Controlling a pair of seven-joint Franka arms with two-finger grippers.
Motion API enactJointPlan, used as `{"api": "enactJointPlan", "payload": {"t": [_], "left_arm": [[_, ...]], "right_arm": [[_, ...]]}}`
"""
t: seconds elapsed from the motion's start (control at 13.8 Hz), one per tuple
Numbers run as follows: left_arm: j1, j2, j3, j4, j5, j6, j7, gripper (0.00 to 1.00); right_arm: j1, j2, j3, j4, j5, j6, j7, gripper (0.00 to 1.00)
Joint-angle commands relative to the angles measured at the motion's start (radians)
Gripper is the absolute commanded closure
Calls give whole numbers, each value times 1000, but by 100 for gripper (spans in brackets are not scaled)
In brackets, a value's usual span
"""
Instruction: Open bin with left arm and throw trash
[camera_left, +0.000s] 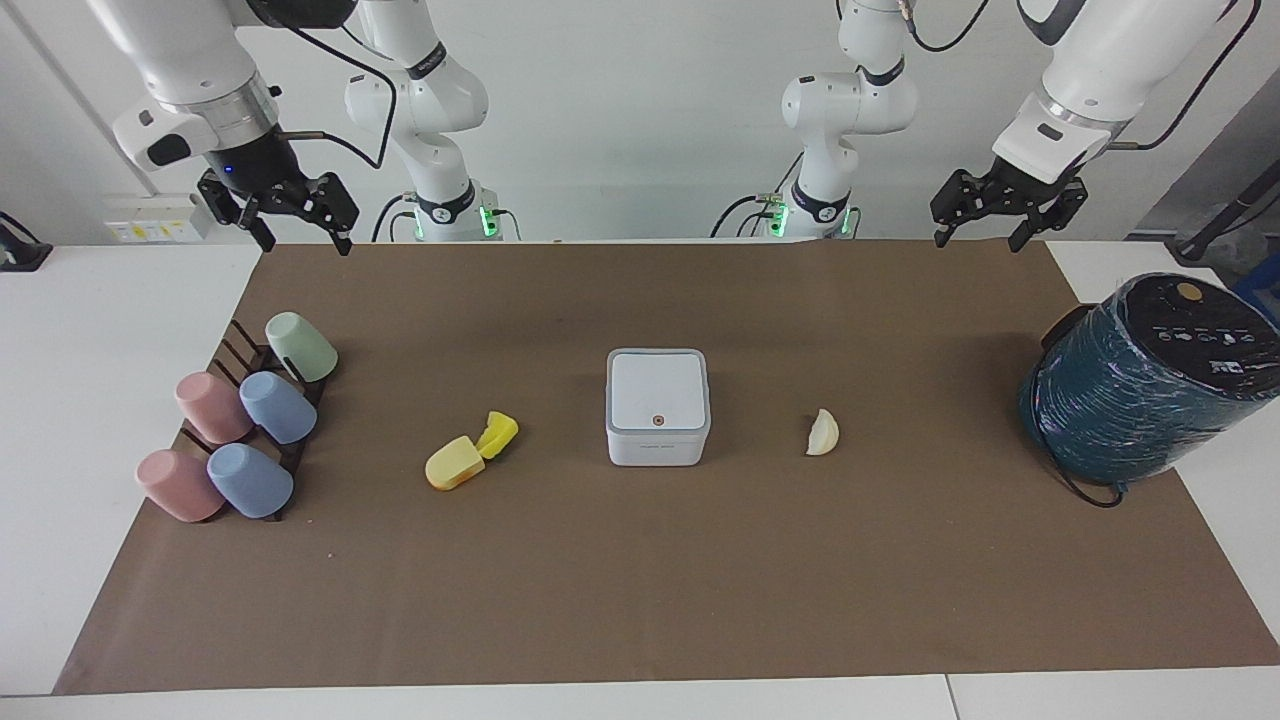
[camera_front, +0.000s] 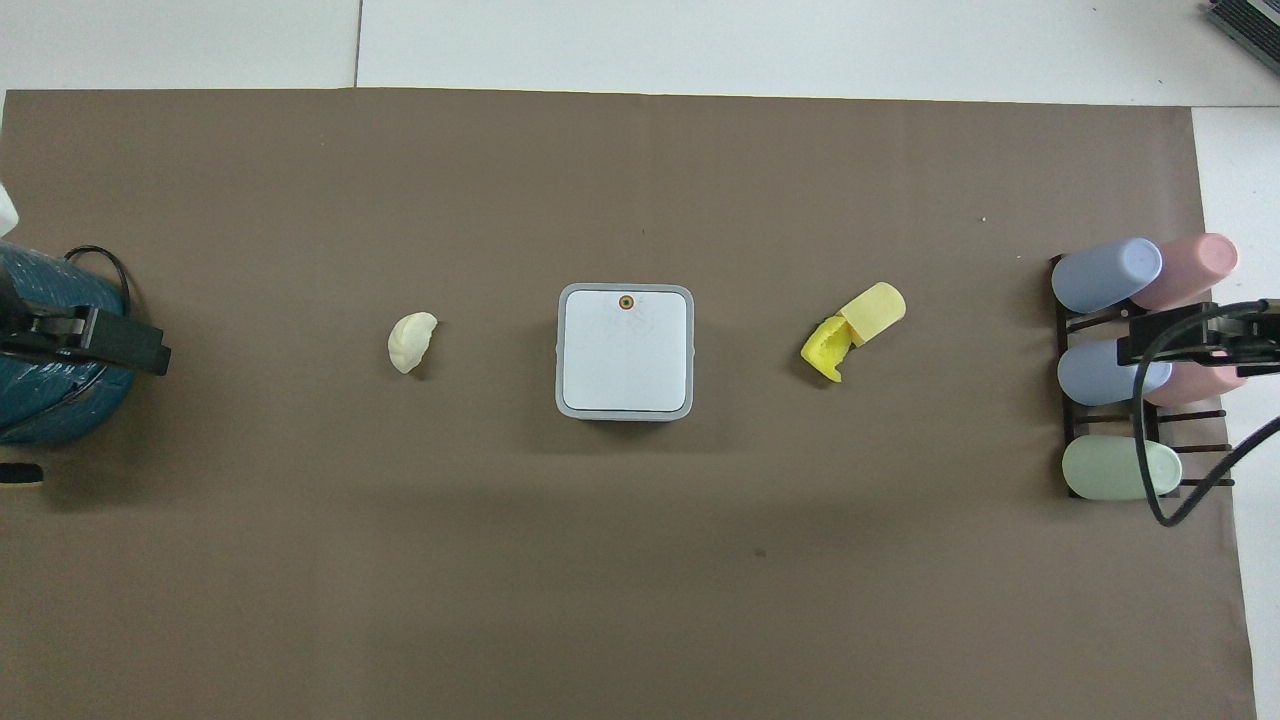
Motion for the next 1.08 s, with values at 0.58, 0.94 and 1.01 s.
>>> {"api": "enactJointPlan", "payload": {"t": [0.58,0.94,1.01], "left_arm": [[-255,-26,-1,-130,-97,368,-8,100],[-338,124,-1,-134,-97,576,-112,100],[-362,167,-1,-127,-96,625,-112,100]], "right_arm": [[82,247,6,-119,20,492,157,0],[101,443,6,-134,124,683,328,0],[105,447,6,-165,138,704,338,0]]}}
